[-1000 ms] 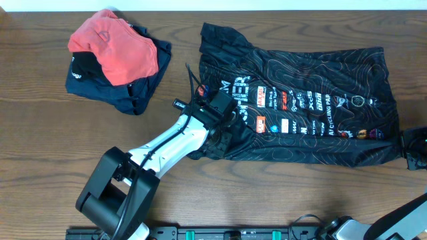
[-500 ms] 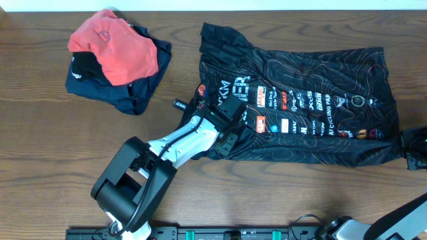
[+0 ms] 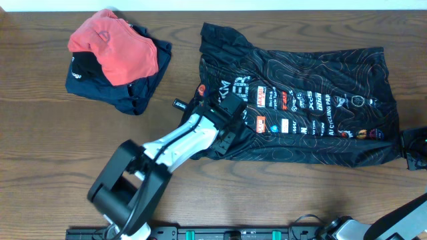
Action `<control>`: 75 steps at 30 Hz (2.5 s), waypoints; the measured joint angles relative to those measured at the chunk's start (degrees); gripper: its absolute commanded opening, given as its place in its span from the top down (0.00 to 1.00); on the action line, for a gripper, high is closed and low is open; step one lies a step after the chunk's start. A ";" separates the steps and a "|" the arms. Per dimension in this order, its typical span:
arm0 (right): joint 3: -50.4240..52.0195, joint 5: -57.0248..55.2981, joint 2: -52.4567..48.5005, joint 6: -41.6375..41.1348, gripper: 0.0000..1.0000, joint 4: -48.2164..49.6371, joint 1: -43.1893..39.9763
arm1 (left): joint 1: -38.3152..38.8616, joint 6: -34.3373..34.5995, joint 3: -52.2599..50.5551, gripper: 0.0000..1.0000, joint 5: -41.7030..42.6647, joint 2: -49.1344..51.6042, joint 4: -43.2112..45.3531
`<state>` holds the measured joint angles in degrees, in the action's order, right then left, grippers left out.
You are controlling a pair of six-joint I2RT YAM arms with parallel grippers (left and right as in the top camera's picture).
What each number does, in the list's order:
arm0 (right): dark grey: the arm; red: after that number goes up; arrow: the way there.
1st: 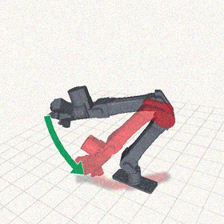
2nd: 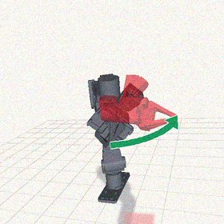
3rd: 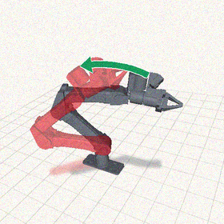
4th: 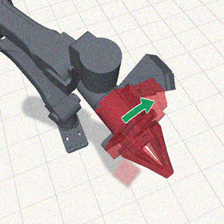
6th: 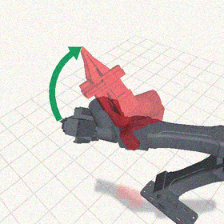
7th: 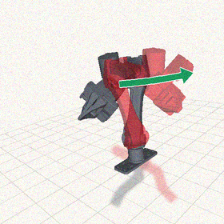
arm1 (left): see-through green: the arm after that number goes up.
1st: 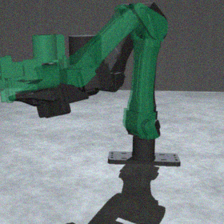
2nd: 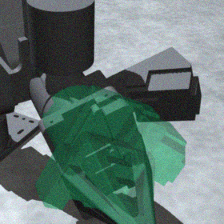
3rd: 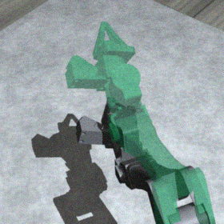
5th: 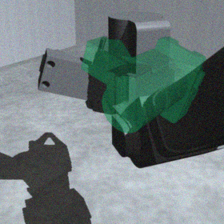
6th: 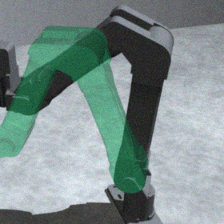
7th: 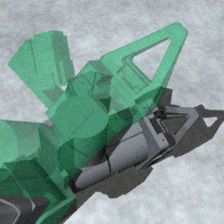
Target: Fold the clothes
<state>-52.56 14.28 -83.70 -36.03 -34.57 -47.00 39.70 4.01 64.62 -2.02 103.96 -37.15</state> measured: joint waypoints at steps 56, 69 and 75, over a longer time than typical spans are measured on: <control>0.00 3.74 0.00 -0.09 0.33 12.20 0.00 | -8.52 -0.52 0.79 0.56 -20.63 -18.34 15.50; -0.04 3.61 0.00 3.28 0.27 9.88 0.07 | -11.06 0.72 0.98 0.17 -18.40 -18.14 -1.33; -0.07 0.87 0.00 3.63 0.31 3.91 0.07 | -11.08 4.13 0.55 0.12 -7.41 -18.14 -7.69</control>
<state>-52.62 15.16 -83.70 -32.40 -30.65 -46.94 28.62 8.14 65.17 -9.43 85.82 -44.84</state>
